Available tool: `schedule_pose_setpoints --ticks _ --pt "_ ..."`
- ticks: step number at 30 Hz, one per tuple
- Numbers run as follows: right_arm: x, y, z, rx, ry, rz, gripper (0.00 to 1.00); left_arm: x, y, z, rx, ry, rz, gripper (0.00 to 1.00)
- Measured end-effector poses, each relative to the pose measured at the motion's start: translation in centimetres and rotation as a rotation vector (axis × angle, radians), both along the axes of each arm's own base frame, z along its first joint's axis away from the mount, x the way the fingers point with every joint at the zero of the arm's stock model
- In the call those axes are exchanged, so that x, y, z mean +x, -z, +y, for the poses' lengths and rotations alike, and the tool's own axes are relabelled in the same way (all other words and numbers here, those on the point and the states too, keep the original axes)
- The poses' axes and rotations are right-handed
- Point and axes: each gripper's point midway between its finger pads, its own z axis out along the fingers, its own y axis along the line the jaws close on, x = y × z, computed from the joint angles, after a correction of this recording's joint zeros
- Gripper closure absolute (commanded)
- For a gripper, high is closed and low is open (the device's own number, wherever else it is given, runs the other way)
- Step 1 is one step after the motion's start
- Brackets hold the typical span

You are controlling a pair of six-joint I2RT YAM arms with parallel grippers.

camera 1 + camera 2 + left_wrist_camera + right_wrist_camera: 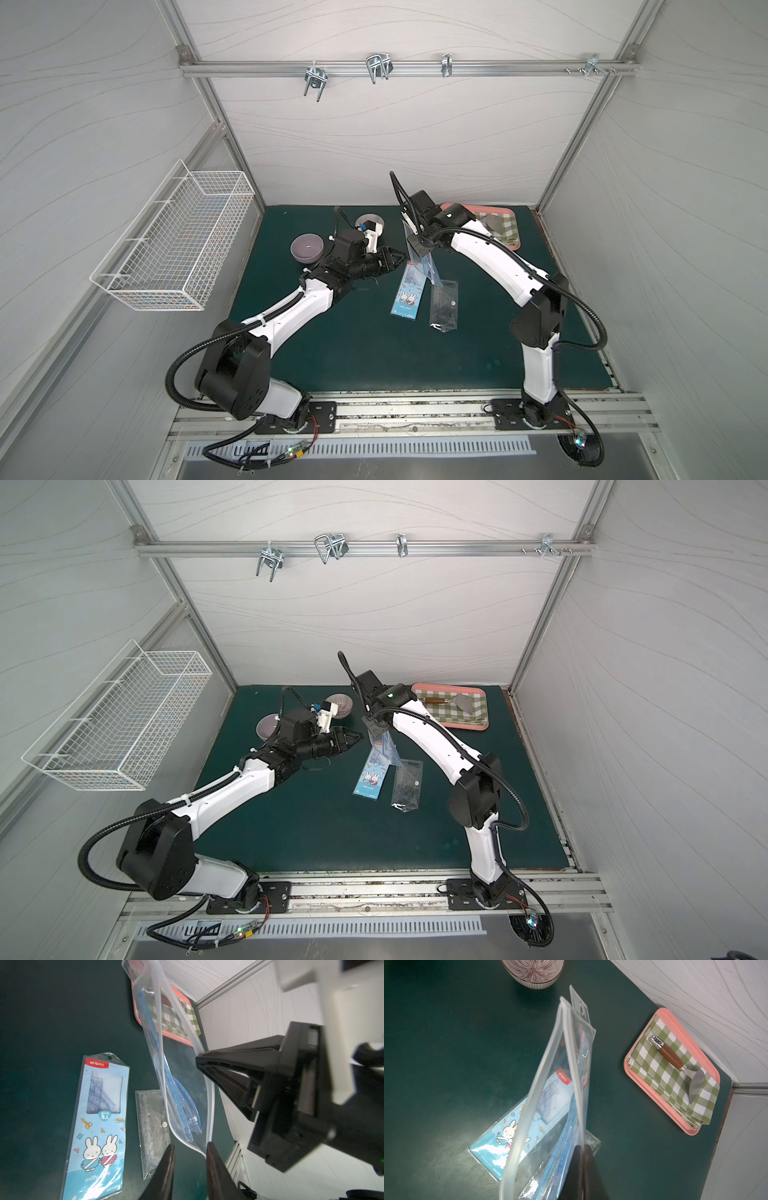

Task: Open the ruler set and take out the ruler
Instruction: Take out the ruler from the ruler set bag.

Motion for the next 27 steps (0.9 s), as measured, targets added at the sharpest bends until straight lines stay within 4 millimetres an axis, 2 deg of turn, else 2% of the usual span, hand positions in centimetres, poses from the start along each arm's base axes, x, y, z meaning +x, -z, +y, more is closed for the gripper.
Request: schedule_pose_setpoints --ticks 5,11,18,23,27 --pt "0.2 -0.2 0.1 -0.005 0.01 -0.019 1.0 0.1 1.5 -0.5 -0.004 -0.014 0.068 0.8" --pt "0.6 0.0 0.3 -0.015 0.017 -0.038 1.0 0.2 1.3 -0.6 -0.024 -0.039 0.086 0.8" --pt "0.8 1.7 1.2 -0.039 0.011 -0.032 1.0 0.6 0.4 -1.2 -0.058 -0.046 0.086 0.81" --pt "0.8 2.4 1.5 -0.045 0.01 -0.026 1.0 0.5 0.3 -1.5 -0.065 -0.043 0.089 0.83" --pt "0.9 2.4 1.7 -0.031 0.014 -0.029 1.0 0.6 0.9 -1.7 -0.061 -0.05 0.109 0.84"
